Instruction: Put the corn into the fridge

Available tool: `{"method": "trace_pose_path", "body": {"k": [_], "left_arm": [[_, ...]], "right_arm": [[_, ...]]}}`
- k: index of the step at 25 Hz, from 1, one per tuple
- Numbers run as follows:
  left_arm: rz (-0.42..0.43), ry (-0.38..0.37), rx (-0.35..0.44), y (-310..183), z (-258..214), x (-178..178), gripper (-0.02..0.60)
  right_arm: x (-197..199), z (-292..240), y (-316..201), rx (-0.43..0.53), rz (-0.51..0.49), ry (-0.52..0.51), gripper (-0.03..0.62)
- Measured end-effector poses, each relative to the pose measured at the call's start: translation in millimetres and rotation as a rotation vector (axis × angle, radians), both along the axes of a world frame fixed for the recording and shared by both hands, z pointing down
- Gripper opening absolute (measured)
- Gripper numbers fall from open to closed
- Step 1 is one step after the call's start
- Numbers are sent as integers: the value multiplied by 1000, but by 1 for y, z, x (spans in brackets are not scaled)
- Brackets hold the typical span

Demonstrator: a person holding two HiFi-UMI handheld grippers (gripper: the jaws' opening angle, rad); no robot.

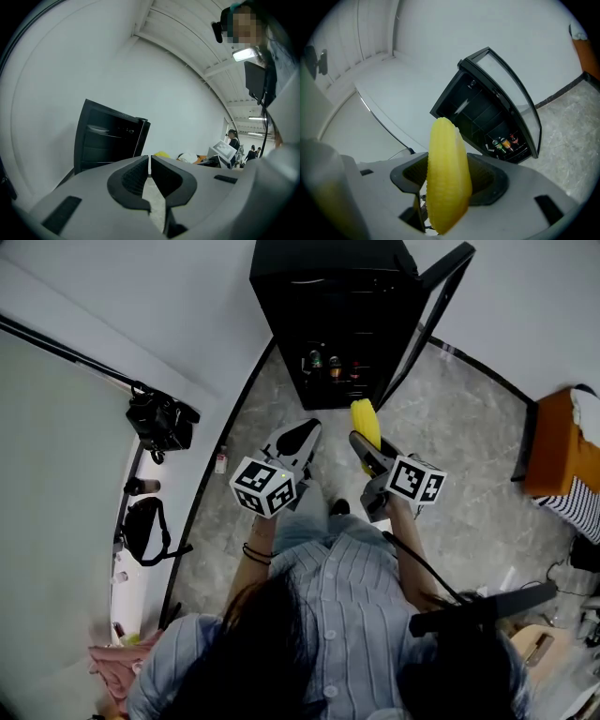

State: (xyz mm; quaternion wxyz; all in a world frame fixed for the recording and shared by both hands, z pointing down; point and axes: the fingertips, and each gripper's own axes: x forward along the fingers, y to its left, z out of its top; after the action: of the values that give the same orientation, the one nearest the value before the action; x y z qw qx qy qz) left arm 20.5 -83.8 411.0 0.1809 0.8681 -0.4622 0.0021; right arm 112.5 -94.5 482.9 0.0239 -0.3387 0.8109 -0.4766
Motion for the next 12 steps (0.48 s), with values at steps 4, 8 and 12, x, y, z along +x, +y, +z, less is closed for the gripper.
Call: {"method": "trace_pose_path", "body": {"k": [4, 8, 12], "left_arm": [[16, 0, -9, -7, 5, 3, 8], [42, -3, -8, -13, 8, 7, 8], [41, 0, -3, -27, 8, 0, 8]], "right_arm": [[5, 5, -6, -8, 16, 0, 252], [7, 5, -16, -14, 40, -3, 252], [4, 4, -24, -11, 43, 6, 252]]}}
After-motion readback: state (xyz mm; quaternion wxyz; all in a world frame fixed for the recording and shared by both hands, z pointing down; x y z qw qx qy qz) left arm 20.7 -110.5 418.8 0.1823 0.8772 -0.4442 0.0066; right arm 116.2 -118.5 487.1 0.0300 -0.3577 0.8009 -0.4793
